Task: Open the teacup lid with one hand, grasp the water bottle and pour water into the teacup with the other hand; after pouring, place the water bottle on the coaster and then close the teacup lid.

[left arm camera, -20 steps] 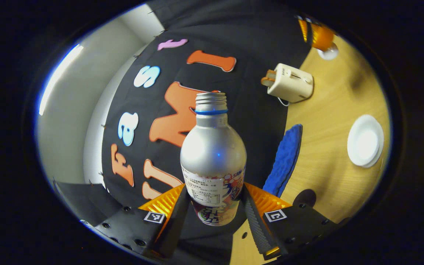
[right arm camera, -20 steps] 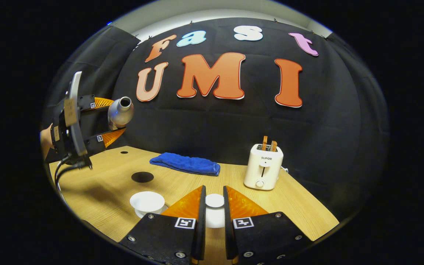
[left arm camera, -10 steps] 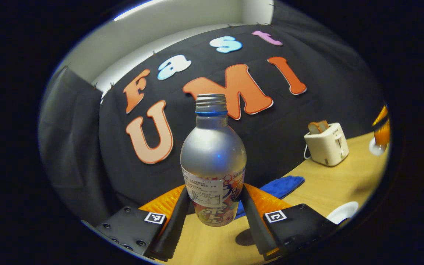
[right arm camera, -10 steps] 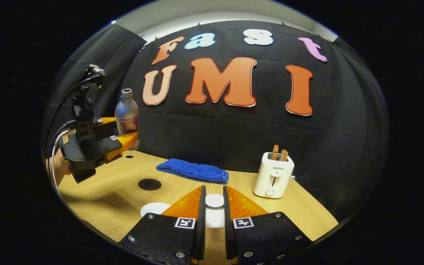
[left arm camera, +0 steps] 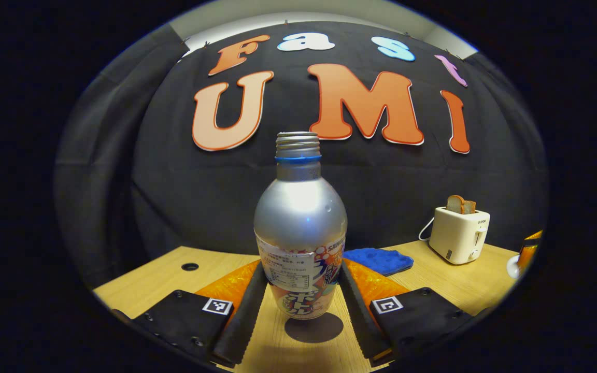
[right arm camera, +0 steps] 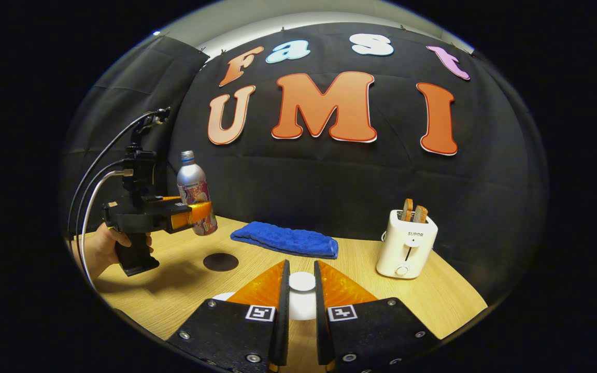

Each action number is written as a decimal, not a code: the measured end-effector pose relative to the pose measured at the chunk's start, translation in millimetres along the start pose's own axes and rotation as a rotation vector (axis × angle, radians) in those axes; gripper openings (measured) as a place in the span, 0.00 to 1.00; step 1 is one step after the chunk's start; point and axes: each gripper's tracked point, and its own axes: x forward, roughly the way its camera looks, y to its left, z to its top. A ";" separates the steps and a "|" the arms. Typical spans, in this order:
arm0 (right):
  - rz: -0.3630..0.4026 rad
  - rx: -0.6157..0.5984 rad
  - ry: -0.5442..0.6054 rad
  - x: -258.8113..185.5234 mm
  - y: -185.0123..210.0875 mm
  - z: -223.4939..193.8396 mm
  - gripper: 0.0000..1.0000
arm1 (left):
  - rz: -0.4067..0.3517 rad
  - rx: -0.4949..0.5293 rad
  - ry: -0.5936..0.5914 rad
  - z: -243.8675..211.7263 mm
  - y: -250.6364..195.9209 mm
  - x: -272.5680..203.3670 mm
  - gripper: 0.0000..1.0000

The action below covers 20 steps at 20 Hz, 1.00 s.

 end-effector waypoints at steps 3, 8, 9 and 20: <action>0.020 0.015 0.008 6.4 4.4 -4.2 0.23 | -0.031 -0.050 0.052 -25.9 1.5 11.4 0.83; 0.053 0.025 0.027 13.1 15.1 -14.0 0.23 | -0.069 -0.055 0.139 -62.3 -9.3 25.6 0.82; 0.065 0.024 0.033 13.2 17.6 -15.7 0.23 | -0.072 -0.056 0.160 -69.3 -11.0 27.7 0.83; 0.180 0.040 0.061 11.6 59.7 -26.0 0.23 | -0.095 -0.054 0.254 -95.2 -15.6 20.5 0.84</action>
